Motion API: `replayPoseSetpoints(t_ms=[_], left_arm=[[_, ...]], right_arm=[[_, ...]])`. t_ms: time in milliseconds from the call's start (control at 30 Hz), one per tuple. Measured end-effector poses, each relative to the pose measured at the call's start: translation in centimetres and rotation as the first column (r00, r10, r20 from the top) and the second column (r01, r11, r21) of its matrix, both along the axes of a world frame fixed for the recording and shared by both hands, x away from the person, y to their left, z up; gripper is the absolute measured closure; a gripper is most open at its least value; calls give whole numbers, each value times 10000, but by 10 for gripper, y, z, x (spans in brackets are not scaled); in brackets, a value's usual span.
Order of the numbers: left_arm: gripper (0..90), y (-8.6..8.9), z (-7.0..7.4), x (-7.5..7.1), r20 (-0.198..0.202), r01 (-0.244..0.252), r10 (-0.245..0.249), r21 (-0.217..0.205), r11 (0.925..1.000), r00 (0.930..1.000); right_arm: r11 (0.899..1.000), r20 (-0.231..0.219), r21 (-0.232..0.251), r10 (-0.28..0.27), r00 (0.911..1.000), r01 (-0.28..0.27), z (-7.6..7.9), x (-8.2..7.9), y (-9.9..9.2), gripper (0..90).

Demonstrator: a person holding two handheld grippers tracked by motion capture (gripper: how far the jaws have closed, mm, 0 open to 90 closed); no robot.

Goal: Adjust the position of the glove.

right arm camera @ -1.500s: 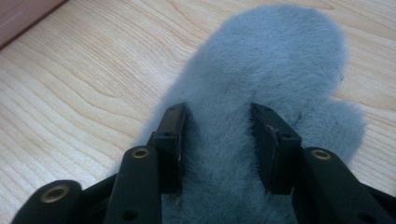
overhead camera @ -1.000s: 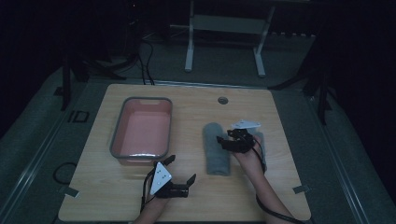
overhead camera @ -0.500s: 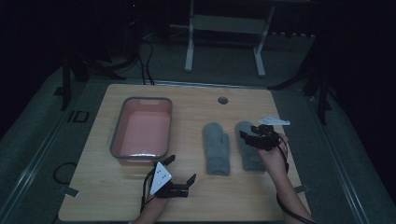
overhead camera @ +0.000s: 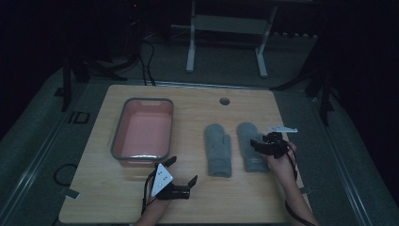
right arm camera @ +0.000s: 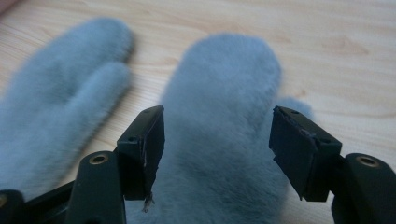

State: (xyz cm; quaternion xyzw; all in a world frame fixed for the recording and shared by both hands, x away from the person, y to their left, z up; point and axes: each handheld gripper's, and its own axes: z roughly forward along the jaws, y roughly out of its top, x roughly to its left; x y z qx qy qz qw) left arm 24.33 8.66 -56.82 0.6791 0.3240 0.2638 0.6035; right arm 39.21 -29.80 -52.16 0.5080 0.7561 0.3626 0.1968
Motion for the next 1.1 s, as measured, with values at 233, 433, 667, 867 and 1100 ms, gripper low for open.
replayPoseSetpoints(t_ms=[233, 433, 667, 867, 1100], left_arm=[[2, 0, 0, 0, -8, -3, 3, 9, 10000, 10000], [2, 0, 0, 0, 1, 1, -1, 24, 10000, 10000], [2, 0, 0, 0, 11, -8, 8, 43, 10000, 10000], [2, 0, 0, 0, -22, -19, 19, 17, 10000, 10000], [2, 0, 0, 0, -22, -30, 30, -10, 10000, 10000]], right_arm=[[9990, -261, -366, -271, 9993, 261, -24, 7, 4, 360], [9903, 130, -1368, 269, 9996, -249, -28, 1, 16, 545], [9831, 354, -1832, 50, 9994, 16, -27, -7, 29, 754], [9877, 375, -1440, -559, 9977, 608, -18, -11, 29, 803], [9915, 505, -701, -1065, 9930, 1099, 12, -15, 30, 805]])
